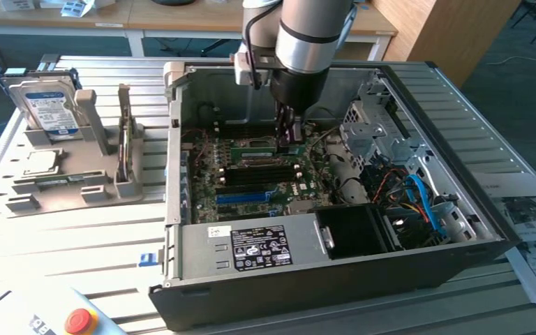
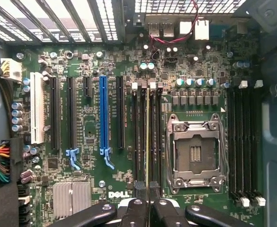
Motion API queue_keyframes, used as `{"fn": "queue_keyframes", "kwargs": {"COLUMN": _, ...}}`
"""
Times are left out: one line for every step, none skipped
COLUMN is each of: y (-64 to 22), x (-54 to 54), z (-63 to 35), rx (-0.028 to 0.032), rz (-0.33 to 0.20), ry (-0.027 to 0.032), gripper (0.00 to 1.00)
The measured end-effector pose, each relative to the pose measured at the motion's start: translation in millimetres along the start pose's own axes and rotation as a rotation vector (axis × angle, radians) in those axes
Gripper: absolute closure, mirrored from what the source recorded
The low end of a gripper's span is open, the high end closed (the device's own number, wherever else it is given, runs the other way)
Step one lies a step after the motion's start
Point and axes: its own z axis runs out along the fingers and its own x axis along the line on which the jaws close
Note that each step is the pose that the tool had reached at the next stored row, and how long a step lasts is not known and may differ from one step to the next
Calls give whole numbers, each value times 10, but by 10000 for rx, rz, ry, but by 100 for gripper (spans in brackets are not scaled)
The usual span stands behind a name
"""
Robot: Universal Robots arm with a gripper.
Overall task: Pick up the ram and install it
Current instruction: 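Insert the ram into the slot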
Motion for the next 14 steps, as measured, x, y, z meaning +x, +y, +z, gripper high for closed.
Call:
{"fn": "queue_keyframes", "kwargs": {"y": 0, "x": 1, "z": 12, "rx": 0, "rz": 1, "ry": 1, "gripper": 88}}
{"fn": "queue_keyframes", "kwargs": {"y": 0, "x": 1, "z": 23, "rx": 0, "rz": 1, "ry": 1, "gripper": 88}}
{"fn": "queue_keyframes", "kwargs": {"y": 0, "x": 1, "z": 33, "rx": 0, "rz": 1, "ry": 2, "gripper": 88}}
{"fn": "queue_keyframes", "kwargs": {"y": 0, "x": 2, "z": 45, "rx": 0, "rz": 1, "ry": 1, "gripper": 88}}
{"fn": "queue_keyframes", "kwargs": {"y": 0, "x": 2, "z": 59, "rx": 0, "rz": 1, "ry": 2, "gripper": 88}}
{"fn": "queue_keyframes", "kwargs": {"y": 1, "x": 3, "z": 71, "rx": 0, "rz": 1, "ry": 2, "gripper": 88}}
{"fn": "queue_keyframes", "kwargs": {"y": 3, "x": 3, "z": 86, "rx": 0, "rz": 2, "ry": 0, "gripper": 88}}
{"fn": "queue_keyframes", "kwargs": {"y": 5, "x": 4, "z": 99, "rx": 0, "rz": 3, "ry": 2, "gripper": 88}}
{"fn": "queue_keyframes", "kwargs": {"y": 7, "x": 4, "z": 113, "rx": 0, "rz": 2, "ry": 1, "gripper": 88}}
{"fn": "queue_keyframes", "kwargs": {"y": 7, "x": 5, "z": 124, "rx": 0, "rz": 1, "ry": 1, "gripper": 88}}
{"fn": "queue_keyframes", "kwargs": {"y": 7, "x": 5, "z": 129, "rx": 0, "rz": -1, "ry": 2, "gripper": 88}}
{"fn": "queue_keyframes", "kwargs": {"y": 7, "x": 5, "z": 129, "rx": -1, "rz": -12, "ry": 5, "gripper": 88}}
{"fn": "queue_keyframes", "kwargs": {"y": 8, "x": 5, "z": 129, "rx": -3, "rz": -41, "ry": 6, "gripper": 88}}
{"fn": "queue_keyframes", "kwargs": {"y": 8, "x": 5, "z": 129, "rx": -4, "rz": -78, "ry": 6, "gripper": 88}}
